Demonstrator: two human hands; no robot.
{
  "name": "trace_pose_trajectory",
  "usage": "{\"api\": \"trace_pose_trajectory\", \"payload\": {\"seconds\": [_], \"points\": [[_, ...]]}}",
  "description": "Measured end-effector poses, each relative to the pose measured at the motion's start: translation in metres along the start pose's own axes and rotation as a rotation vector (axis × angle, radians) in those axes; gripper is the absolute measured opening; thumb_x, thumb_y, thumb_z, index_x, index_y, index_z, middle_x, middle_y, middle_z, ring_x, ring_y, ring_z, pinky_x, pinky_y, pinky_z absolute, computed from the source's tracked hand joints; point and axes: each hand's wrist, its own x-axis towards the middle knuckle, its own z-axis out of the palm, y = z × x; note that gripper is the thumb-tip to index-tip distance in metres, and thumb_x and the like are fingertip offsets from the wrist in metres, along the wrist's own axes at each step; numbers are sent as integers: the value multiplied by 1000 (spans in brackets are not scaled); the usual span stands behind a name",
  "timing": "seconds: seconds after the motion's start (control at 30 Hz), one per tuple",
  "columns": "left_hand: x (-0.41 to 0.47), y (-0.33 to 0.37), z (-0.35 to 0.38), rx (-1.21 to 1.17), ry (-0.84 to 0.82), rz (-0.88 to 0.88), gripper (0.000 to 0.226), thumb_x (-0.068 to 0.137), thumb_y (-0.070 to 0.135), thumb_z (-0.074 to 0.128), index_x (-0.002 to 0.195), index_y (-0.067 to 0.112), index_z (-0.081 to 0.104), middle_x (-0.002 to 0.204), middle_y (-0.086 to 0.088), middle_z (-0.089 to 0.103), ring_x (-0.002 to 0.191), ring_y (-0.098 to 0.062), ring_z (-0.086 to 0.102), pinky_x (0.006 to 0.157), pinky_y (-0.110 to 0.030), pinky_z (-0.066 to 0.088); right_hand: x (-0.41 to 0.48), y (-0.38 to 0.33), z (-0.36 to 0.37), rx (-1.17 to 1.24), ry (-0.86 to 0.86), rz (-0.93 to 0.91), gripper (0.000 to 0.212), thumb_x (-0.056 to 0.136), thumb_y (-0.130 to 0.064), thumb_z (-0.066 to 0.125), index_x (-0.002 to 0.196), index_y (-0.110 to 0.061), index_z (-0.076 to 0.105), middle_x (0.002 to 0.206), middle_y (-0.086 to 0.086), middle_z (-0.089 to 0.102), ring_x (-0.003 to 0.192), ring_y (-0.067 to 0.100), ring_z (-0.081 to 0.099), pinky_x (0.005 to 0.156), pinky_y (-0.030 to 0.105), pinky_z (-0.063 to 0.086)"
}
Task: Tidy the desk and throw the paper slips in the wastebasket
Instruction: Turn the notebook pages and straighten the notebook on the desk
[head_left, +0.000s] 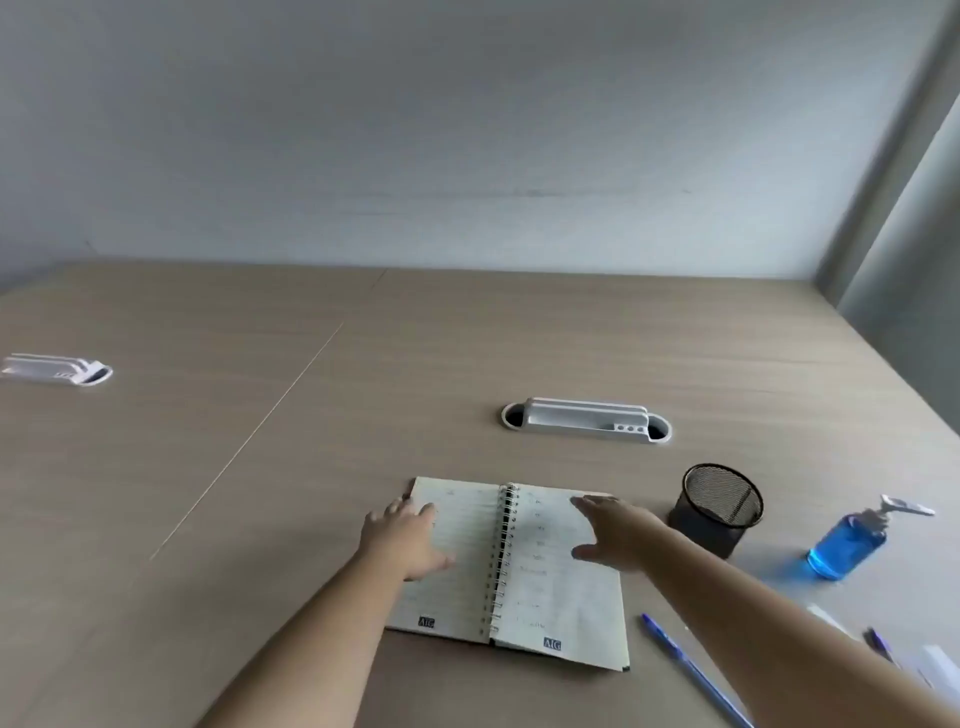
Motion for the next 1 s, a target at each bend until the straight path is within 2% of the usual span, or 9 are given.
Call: {"api": "trace_pose_trajectory", "payload": {"seconds": [0.13, 0.27, 0.4, 0.47, 0.57, 0.63, 1.0], "points": [[10, -6, 27, 37, -133, 13, 110, 70, 69, 60, 151, 22, 3, 162, -5, 0, 148, -27, 6, 117, -51, 12, 14, 7, 13, 2, -11, 87, 106, 74, -54, 68, 149, -16, 4, 160, 2, 12, 147, 20, 10, 117, 44, 22], [17, -1, 40, 56, -163, 20, 128, 60, 68, 71, 151, 17, -4, 161, -10, -8, 148, -30, 3, 117, -53, 18, 30, 11, 20, 15, -65, 144, 128, 61, -55, 78, 149, -14, -5, 161, 2, -1, 148, 23, 1, 117, 47, 14], [20, 7, 38, 106, -159, 10, 131, 59, 66, 73, 150, 12, -4, 160, -13, -3, 148, -30, 3, 116, -49, 24, 43, 14, 15, -13, -92, 167, 138, 52, -59, 81, 149, -12, -6, 161, 2, 5, 147, 25, 5, 117, 48, 13], [20, 9, 36, 124, -155, 4, 130, 60, 63, 74, 150, 11, -3, 159, -13, 0, 147, -30, 5, 115, -48, 28, 47, 15, 12, -45, -92, 172, 138, 49, -61, 80, 149, -11, 0, 159, 3, 15, 145, 26, 14, 116, 47, 18], [19, 11, 33, 147, -153, 3, 130, 60, 62, 75, 149, 9, -3, 158, -14, 3, 147, -30, 6, 114, -48, 30, 51, 14, 7, -91, -76, 178, 126, 46, -63, 80, 145, -12, 21, 148, 4, 34, 136, 25, 32, 111, 45, 30], [19, 12, 32, 146, -153, 5, 130, 61, 61, 75, 150, 9, -4, 159, -14, 2, 147, -30, 4, 114, -47, 30, 52, 13, 6, -100, -62, 183, 120, 45, -62, 81, 141, -12, 28, 142, 4, 40, 132, 25, 37, 108, 44, 34], [20, 12, 35, 122, -167, 0, 132, 62, 61, 74, 149, 8, -10, 160, -16, -7, 148, -32, -3, 119, -45, 22, 43, 10, 9, -115, 61, 191, 110, 48, -57, 83, 135, -15, 29, 137, 4, 40, 127, 25, 40, 103, 42, 38]]}}
